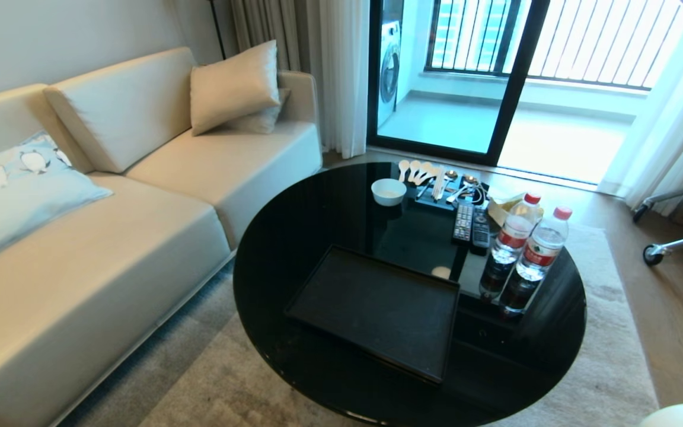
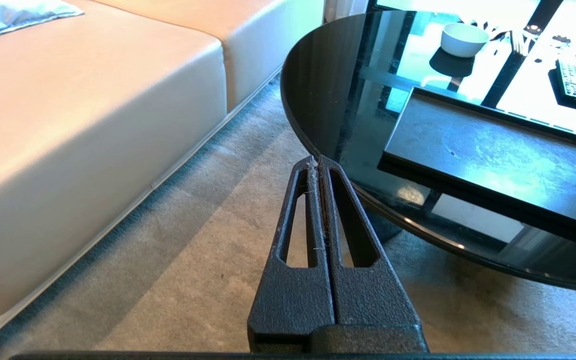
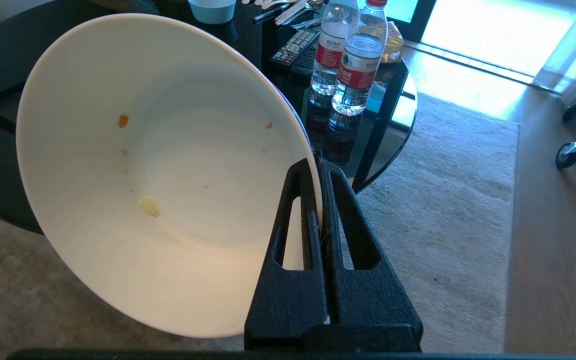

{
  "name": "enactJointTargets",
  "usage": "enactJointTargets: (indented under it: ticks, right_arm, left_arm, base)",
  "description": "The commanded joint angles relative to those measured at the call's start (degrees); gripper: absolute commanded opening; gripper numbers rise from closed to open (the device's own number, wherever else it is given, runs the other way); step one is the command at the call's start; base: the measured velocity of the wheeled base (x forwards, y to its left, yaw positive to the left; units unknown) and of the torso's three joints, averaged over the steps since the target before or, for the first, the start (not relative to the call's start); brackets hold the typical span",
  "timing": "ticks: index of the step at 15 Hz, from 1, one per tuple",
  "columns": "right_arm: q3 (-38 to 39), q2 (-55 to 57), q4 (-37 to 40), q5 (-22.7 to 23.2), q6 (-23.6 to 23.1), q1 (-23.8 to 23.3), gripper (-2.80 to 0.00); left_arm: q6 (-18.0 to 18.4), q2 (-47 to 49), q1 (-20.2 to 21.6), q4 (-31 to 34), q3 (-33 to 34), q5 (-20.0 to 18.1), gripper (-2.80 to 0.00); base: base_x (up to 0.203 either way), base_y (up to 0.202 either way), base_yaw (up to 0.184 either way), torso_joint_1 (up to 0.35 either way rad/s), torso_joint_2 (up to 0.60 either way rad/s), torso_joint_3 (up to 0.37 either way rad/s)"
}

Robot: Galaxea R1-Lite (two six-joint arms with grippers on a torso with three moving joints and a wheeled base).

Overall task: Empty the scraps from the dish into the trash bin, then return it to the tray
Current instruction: Put the bowl back to the table

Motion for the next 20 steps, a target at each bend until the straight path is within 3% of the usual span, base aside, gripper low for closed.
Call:
enactJointTargets:
  ticks: [1,5,8,16,20]
  right_arm:
    - [0.00,0.07,0.02,0.13,0.04,0.00,-2.80]
    - [-2.27,0.07,0.84,0.84,-0.09,0.00,-2.80]
    - [-9.35,3.85,4.01,4.80,-0.30,0.00,-2.80]
    - [-24.17,37.13,-0.18,7.35,-7.16,0.29,-2.80]
    - [-30.64,53.86,-4.58,7.39,-9.16,6.43,-2.80]
  left_arm:
    - [-0.05,-0.02,0.00,-0.05,0.00,0.02,-2.80]
    - [-0.05,-0.02,0.00,-0.05,0.00,0.02,-2.80]
    - [-0.05,-0.02,0.00,-0.05,0.00,0.02,-2.80]
    - [-0.05,-0.02,0.00,-0.05,0.00,0.02,-2.80]
    - [-0.05,-0.02,0.00,-0.05,0.00,0.02,-2.80]
  base:
    - [0.000,0.000,0.000,0.000,0.00,0.000]
    - [0.000,0.000,0.000,0.000,0.00,0.000]
    - [0.000,0.000,0.000,0.000,0.00,0.000]
    - [0.000,0.000,0.000,0.000,0.00,0.000]
    - [0.000,0.000,0.000,0.000,0.00,0.000]
